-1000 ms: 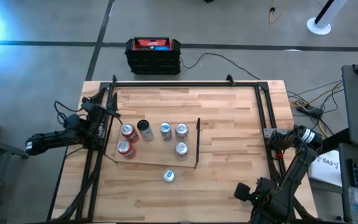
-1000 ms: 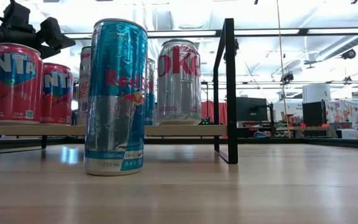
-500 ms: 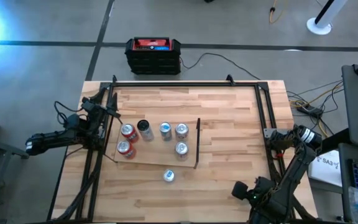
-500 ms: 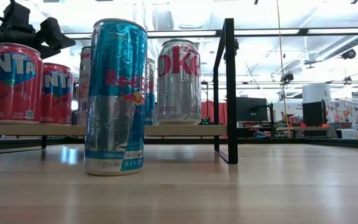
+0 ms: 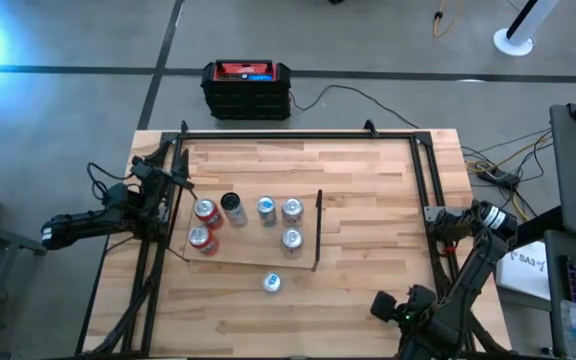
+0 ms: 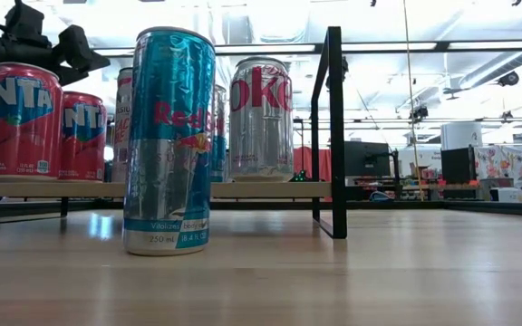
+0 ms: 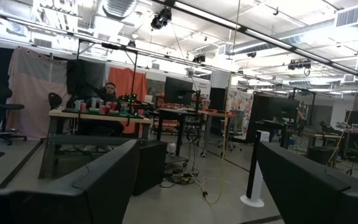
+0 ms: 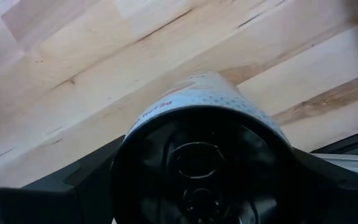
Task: Place canned beverage on shelf
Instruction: Move the white pink soda can to the bottom middle of the table
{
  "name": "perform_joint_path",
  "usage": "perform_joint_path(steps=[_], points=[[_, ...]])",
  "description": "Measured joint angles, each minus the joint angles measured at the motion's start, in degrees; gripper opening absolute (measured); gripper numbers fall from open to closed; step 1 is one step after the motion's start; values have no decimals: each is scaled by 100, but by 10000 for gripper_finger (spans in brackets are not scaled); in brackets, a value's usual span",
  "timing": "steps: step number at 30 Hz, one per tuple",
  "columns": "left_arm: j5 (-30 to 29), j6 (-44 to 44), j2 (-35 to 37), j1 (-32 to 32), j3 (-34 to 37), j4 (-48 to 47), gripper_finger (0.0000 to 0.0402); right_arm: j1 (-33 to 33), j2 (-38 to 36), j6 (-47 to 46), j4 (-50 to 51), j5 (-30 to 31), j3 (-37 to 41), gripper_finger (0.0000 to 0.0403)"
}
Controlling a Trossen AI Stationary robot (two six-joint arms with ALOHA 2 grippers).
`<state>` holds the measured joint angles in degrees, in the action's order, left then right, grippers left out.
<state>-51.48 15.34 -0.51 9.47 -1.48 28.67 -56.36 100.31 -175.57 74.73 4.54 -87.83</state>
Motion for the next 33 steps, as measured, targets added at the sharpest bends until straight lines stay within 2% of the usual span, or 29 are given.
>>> perform_joint_path(steps=[20, 27, 33], points=[[0, 0, 0, 1, 0, 0, 311, 4, -2, -448, 182, -192, 0, 320], [0, 1, 0, 0, 0, 0, 311, 4, -11, -358, 136, -192, 0, 247], [0, 1, 0, 0, 0, 0, 311, 13, -11, -393, 141, -195, 0, 246]])
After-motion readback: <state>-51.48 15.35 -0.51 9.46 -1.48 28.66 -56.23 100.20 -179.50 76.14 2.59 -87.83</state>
